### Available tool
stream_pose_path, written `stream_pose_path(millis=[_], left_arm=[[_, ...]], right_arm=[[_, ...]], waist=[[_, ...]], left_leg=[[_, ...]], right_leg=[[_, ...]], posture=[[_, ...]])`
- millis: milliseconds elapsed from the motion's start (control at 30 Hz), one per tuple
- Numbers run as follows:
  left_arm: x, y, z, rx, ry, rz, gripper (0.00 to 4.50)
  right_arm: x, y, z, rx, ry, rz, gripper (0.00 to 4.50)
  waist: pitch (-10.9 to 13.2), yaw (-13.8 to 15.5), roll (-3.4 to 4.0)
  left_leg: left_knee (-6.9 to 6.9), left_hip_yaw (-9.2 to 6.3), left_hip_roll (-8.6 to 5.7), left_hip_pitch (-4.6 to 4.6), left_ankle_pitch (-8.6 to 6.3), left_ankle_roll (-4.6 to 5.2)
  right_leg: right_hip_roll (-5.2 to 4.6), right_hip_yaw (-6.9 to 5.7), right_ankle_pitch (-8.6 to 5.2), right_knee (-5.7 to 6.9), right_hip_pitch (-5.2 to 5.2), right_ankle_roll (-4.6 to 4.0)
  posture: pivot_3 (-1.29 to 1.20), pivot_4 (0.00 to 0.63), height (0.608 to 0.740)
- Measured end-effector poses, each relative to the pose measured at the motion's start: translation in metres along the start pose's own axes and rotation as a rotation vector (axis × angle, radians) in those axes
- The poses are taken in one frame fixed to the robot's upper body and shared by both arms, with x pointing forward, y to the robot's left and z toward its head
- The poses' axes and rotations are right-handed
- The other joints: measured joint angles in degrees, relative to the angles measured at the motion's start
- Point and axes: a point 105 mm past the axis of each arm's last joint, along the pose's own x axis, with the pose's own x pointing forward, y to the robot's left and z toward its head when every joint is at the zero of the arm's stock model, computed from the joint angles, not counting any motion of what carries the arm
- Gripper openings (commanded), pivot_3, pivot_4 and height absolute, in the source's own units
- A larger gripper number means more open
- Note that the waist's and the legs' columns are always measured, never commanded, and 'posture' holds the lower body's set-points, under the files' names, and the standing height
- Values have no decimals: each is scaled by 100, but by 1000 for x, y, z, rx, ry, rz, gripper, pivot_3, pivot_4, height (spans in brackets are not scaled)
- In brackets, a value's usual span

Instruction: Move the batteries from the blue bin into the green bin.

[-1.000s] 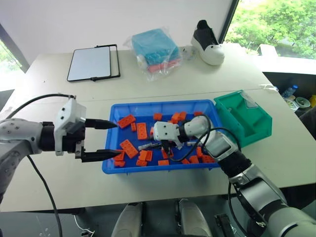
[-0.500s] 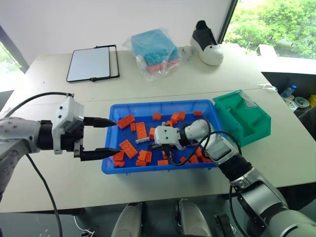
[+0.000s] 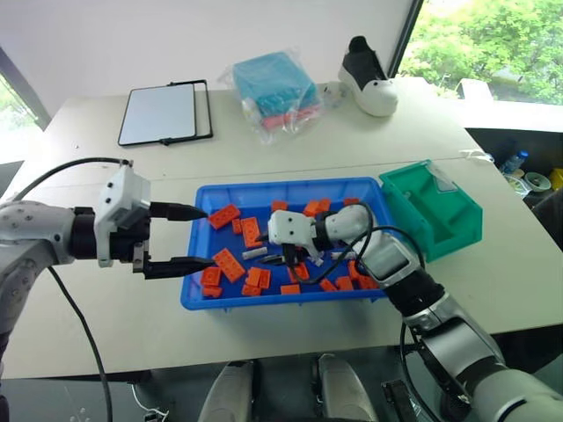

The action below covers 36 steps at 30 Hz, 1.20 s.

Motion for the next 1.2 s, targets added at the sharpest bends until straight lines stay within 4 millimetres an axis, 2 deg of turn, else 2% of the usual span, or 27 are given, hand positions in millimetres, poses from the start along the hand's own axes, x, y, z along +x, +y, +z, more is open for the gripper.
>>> stream_pose_path(millis=[300, 400, 500, 733, 833, 933, 1000, 1133, 1200], left_arm=[[0, 1, 0, 0, 0, 4, 4500], [0, 1, 0, 1, 0, 5, 4500], [0, 1, 0, 0, 0, 4, 4500], [2, -2, 1, 5, 2, -11, 4500], [6, -4, -1, -2, 3, -32, 4500], [8, -3, 2, 6, -9, -43, 4500], [8, -2, 4, 9, -17, -45, 4500], [8, 0, 2, -24, -42, -53, 4500], [7, 3, 4, -41, -79, -42, 4500]], right_arm=[[5, 1, -11, 38, 22, 2, 2307], [7, 2, -13, 45, 28, 7, 1573], [8, 4, -18, 61, 37, 17, 126], [-6, 6, -10, 113, 8, -14, 67], [-36, -5, 11, 152, -46, -103, 67], [-78, -18, 31, 182, -90, -232, 67], [-113, -26, 37, 222, -97, -352, 67], [-184, -42, 21, 318, -19, -647, 67], [-220, -42, -4, 405, 66, -804, 67]], waist=[[0, 2, 0], [0, -3, 0], [0, -2, 0], [1, 19, 1], [1, 35, 2], [0, 48, 0], [0, 51, 0], [0, 51, -1], [0, 58, 0]], left_leg=[[0, 0, 0, 0, 0, 0], [0, 0, 0, 0, 0, 0], [0, 0, 0, 0, 0, 0], [0, -1, 0, 0, 0, 0], [1, -2, 0, -1, 0, 0], [2, -4, 0, -2, 0, 0], [2, -3, 0, -2, -1, 1], [2, -1, 0, -3, -1, 1], [1, 1, 0, -3, -1, 2]], right_leg=[[0, 0, 0, 0, 0, 0], [0, 0, 0, 0, 0, 0], [1, 0, 0, 0, 0, 0], [0, 0, 0, 0, 0, 0], [0, 1, 0, 0, 1, 0], [-1, 0, 0, 0, 2, 0], [-3, 0, -1, -2, 3, -1], [-5, 0, -11, -7, 5, -19], [-8, 0, -12, -9, 6, -21]], posture=[[0, 150, 731], [0, 150, 731], [0, 150, 731], [0, 150, 731], [0, 150, 731], [0, 150, 731], [0, 150, 731], [0, 150, 731], [0, 150, 731]])
